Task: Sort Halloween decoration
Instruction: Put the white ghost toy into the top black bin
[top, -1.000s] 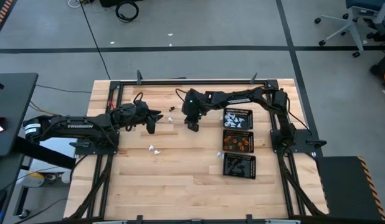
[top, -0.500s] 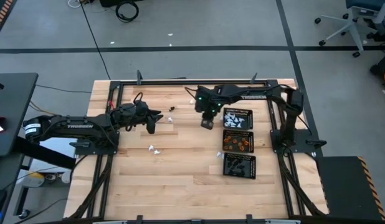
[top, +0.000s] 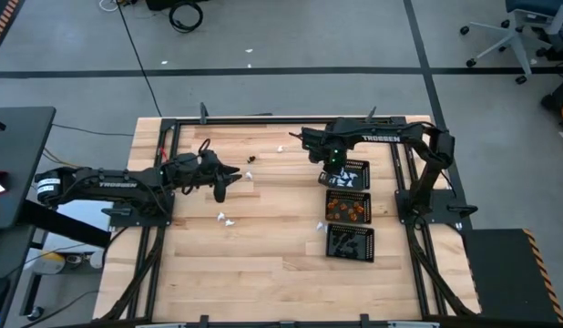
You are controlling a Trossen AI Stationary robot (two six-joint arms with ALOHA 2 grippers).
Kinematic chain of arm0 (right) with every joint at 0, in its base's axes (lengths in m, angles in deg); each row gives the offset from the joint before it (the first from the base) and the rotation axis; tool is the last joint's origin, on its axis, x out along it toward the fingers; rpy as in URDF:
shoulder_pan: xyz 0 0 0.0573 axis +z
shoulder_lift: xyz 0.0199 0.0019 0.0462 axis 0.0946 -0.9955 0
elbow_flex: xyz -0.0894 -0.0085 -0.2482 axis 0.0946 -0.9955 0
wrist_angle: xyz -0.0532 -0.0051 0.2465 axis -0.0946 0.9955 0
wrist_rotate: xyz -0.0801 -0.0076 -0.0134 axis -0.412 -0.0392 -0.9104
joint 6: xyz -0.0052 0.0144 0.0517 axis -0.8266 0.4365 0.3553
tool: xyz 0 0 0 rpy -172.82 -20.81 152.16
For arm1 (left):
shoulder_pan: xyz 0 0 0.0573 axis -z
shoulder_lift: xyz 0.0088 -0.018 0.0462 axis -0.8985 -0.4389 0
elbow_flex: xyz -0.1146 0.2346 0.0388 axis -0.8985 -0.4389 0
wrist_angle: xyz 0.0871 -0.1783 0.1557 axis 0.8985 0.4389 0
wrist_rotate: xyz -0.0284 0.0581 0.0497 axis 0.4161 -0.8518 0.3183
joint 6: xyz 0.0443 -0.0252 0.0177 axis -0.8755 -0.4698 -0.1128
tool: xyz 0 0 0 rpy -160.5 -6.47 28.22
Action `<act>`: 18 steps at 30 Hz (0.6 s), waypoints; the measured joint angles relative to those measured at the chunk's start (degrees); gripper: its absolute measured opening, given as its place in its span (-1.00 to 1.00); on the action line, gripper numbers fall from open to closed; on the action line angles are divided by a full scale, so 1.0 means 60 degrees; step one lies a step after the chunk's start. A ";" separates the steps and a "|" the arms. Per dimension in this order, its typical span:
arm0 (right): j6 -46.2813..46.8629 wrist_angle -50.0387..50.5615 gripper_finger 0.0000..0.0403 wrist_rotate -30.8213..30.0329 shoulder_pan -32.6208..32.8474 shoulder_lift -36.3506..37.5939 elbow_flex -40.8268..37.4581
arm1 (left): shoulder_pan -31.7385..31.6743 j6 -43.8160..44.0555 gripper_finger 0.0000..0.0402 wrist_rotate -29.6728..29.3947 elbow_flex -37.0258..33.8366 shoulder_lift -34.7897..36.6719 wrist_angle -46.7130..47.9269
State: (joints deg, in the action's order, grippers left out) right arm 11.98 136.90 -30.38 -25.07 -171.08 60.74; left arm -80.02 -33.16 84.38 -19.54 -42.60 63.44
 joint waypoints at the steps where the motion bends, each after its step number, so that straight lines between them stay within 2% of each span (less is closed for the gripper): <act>1: -0.0018 -0.0087 -0.69 -0.0005 -0.0066 -0.0003 -0.0148 | 0.0000 0.0000 -0.37 0.0000 0.0000 0.0000 0.0000; 9: -0.0097 -0.1066 -0.69 -0.0259 -0.0671 -0.0007 -0.1284 | -0.0007 0.0000 -0.37 -0.0226 0.0000 0.0000 -0.0004; 18: 0.0063 -0.1222 -0.68 0.0176 -0.0932 -0.0010 -0.1418 | -0.0007 0.0004 -0.37 -0.0226 0.0000 0.0000 0.0009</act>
State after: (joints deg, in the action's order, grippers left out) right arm 12.35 129.57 -29.32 -30.66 -171.14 52.23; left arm -80.06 -33.14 83.03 -19.54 -42.60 63.49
